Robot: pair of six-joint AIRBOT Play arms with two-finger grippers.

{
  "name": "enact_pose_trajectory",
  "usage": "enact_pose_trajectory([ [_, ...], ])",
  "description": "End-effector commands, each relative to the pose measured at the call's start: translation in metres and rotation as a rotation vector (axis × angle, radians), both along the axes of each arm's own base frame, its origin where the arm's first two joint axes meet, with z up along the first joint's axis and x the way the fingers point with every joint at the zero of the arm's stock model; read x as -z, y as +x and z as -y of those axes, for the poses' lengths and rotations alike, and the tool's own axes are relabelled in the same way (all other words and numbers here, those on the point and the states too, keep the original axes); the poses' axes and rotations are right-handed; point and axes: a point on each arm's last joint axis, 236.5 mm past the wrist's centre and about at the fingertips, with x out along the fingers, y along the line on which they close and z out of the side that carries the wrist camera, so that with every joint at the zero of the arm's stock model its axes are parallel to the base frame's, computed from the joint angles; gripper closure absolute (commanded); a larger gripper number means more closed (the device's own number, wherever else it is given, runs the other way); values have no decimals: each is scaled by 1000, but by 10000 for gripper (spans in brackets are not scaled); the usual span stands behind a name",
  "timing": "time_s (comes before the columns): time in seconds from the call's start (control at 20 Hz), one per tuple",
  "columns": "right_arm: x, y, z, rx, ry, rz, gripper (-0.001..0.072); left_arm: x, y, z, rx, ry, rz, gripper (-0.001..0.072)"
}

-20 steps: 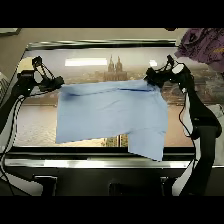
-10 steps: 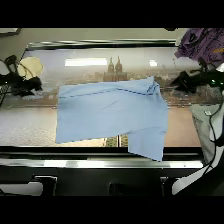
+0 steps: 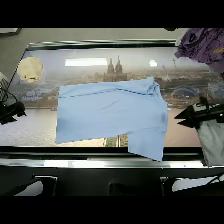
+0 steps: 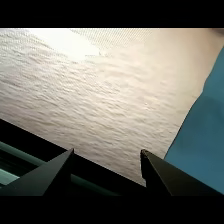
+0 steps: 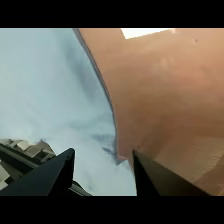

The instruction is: Fold the clothes and pants, and hang the long-sleeved shirts on hangers.

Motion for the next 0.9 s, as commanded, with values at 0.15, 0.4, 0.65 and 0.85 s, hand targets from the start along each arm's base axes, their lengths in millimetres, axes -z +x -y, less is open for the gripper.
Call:
enact_pose_trajectory([
  [0.15, 45, -23, -42, -62, -10, -13, 270, 11, -14, -5, -12, 6, -46, 225],
  [0.4, 44, -19, -56, -87, 2, -4, 346, 11, -13, -1, -31, -15, -39, 225],
  [0.65, 42, -19, -57, -91, 9, 4, 626, 11, -5, 16, -51, -90, -5, 223],
  [0.85, 37, -24, -62, -114, 37, -1, 677, 36, -26, 3, -160, -144, 23, 195],
])
